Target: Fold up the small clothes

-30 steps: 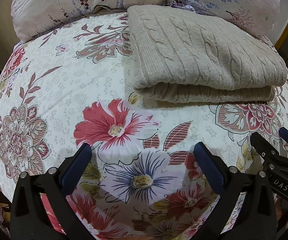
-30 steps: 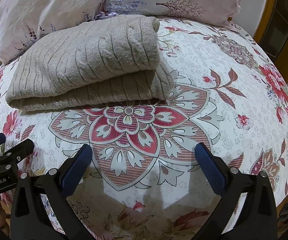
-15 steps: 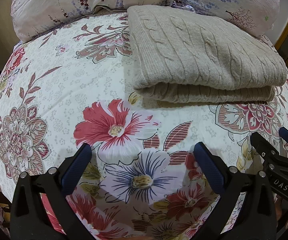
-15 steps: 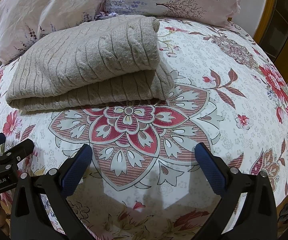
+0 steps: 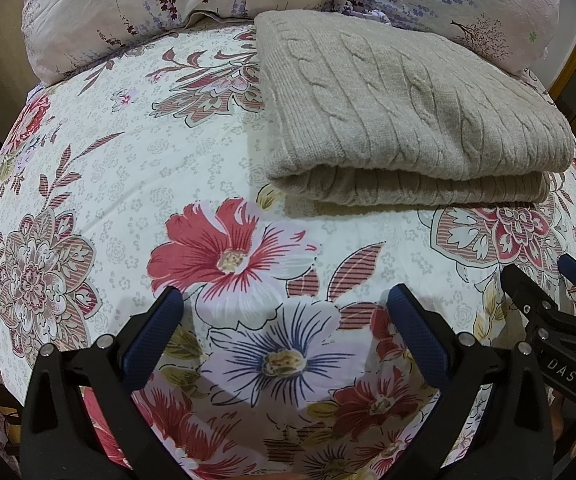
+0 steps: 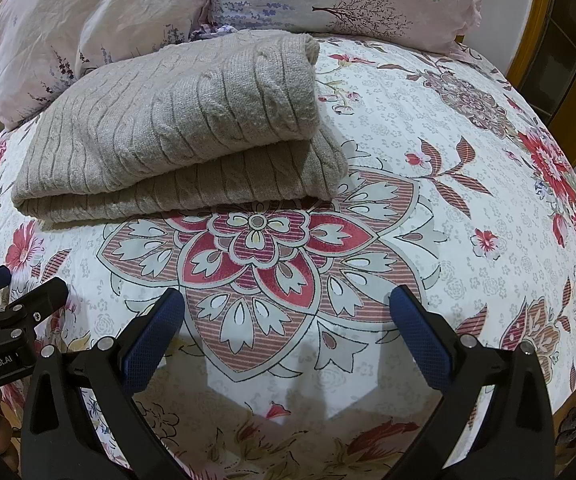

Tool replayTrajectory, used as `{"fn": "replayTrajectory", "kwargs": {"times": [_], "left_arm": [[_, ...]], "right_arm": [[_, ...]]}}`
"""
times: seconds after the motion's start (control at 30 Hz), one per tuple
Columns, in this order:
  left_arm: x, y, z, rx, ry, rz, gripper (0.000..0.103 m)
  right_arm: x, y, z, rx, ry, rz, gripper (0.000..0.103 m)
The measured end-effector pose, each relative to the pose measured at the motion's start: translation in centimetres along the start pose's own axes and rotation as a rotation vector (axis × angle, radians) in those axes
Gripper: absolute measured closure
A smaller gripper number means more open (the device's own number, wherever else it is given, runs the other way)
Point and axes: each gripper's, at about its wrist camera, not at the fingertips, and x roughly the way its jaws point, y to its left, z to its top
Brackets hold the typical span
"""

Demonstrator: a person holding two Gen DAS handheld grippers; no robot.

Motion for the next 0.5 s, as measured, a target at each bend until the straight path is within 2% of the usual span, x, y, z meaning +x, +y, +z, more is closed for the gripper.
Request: {"fn": "replayTrajectory", "kwargs": {"times": [0.5], "left_arm": [[0.02, 0.21, 0.16, 0.004, -0.004, -0.001, 0.002]], "right_arm": [[-0.03, 0.00, 0.00, 0.001, -0.002, 0.000, 0.001]]}}
